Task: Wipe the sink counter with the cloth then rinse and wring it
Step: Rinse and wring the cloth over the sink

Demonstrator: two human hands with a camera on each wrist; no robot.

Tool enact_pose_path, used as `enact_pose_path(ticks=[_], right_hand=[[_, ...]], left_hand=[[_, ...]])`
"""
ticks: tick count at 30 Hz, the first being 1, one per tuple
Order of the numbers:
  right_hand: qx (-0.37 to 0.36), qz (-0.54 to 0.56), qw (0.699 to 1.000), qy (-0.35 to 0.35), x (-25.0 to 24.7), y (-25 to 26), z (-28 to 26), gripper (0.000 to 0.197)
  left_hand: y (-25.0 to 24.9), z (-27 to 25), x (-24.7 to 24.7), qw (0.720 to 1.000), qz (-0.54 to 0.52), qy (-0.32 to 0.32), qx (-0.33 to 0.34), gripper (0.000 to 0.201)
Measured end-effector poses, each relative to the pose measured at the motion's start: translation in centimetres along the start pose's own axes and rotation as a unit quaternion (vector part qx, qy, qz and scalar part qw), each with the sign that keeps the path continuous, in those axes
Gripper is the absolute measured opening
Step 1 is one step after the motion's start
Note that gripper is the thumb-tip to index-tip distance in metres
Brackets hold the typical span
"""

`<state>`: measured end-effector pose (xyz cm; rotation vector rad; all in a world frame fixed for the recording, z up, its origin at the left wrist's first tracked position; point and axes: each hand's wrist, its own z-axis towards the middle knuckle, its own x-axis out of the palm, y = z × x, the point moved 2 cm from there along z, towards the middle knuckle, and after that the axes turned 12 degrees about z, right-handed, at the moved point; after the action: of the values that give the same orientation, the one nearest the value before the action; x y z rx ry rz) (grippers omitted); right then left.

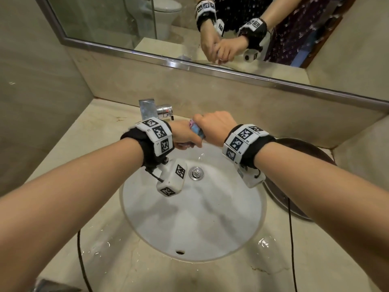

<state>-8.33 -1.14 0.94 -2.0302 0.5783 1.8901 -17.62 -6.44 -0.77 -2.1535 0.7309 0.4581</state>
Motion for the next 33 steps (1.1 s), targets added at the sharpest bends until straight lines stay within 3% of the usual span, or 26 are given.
enact_pose_path(ticks=[3,7,10,19,22,25,30,33], right_hand=[[0.022,-0.005,1.000,0.017,-0.1,0.5,0.0,0.023],[0.032,-0.004,0.998,0.047,0.5,0.7,-0.4,0.023],[0.047,0.027,0.996,0.066,1.0,0.9,-0.2,0.027],[0.086,0.105,0.988,0.079,2.8,1.3,-0.5,0.026],[0.083,0.111,0.988,0.073,2.7,1.3,-0.3,0.027],[0.079,0.110,0.989,0.059,2.5,1.0,0.0,0.030],[0.102,0.130,0.986,0.037,2.4,0.8,0.3,0.042],[0.137,0.195,0.971,0.018,2.4,0.2,0.3,0.045]], left_hand=[[-0.8,-0.2,0.4,0.965,0.248,-0.089,0.015,0.010],[-1.0,0.0,1.0,0.903,0.413,-0.119,0.017,0.020],[-0.8,0.1,1.3,0.881,0.456,-0.127,0.018,0.024],[0.0,-0.6,1.6,0.859,0.489,-0.149,0.034,0.025],[0.2,-0.5,1.4,0.865,0.477,-0.156,0.034,0.023],[0.6,-0.1,0.9,0.892,0.420,-0.166,0.034,0.020],[2.2,0.0,0.1,0.951,0.243,-0.181,0.064,0.064],[3.0,-0.6,-0.5,0.954,0.185,-0.213,0.098,0.056]])
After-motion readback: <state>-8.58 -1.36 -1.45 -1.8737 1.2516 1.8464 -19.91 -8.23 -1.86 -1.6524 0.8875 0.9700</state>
